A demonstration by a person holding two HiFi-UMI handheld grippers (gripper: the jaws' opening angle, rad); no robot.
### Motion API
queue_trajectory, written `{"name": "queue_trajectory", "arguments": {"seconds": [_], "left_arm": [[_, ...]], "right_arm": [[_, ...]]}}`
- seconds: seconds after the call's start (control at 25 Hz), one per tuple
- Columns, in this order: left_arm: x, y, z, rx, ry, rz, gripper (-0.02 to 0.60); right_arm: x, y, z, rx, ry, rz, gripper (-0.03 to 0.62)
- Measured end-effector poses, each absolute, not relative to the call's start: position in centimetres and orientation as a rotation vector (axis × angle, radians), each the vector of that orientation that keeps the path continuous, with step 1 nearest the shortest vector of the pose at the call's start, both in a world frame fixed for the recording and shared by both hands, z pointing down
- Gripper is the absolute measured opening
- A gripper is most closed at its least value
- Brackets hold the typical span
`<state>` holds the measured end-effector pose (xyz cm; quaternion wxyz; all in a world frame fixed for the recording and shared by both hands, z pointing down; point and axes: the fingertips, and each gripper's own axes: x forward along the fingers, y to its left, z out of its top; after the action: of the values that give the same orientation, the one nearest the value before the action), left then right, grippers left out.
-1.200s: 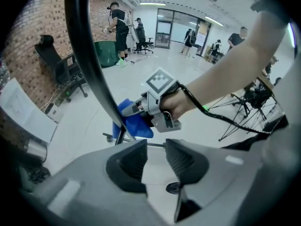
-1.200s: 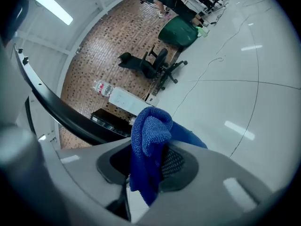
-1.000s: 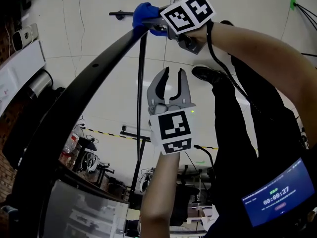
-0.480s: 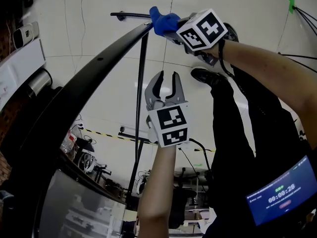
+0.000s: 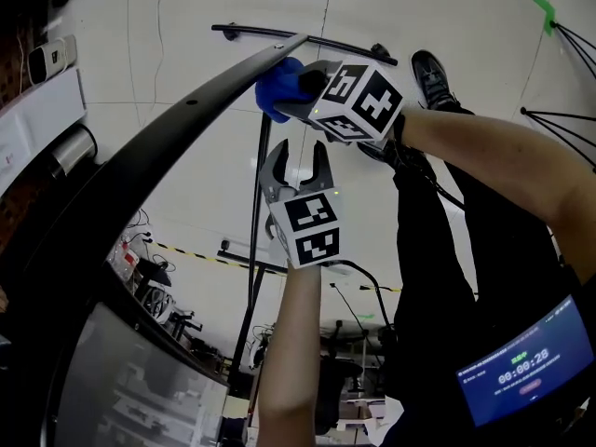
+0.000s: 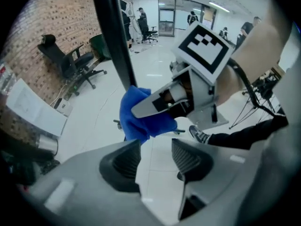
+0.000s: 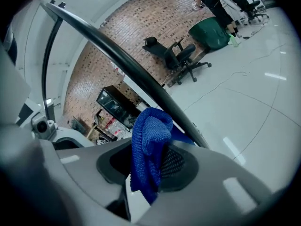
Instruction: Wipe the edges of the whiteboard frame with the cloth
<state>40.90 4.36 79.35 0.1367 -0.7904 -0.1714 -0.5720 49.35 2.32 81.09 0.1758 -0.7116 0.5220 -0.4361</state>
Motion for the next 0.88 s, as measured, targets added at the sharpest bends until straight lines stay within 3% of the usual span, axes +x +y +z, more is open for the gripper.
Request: {"name": "queue_trajectory", "arguments": {"seconds": [0.32, 0.6, 0.88], "left_arm": [[37.0, 6.0, 77.4, -2.437, -0.528, -1.686, 0.202], [34.4, 7.0, 74.2, -2.554, -0.466, -1.657, 0.202], [31.5, 0.3, 71.9, -2.643, -0.272, -1.664, 0.201]], "right_arm": [[51.0, -0.7, 82.7, -2.728, 1.686, -1.16, 0.117], [50.7, -2.2, 84.4, -2.826, 1.868, -1.227, 0.117], [49.4, -5.0, 83.9, -2.707, 1.998, -1.351, 0.117]]}}
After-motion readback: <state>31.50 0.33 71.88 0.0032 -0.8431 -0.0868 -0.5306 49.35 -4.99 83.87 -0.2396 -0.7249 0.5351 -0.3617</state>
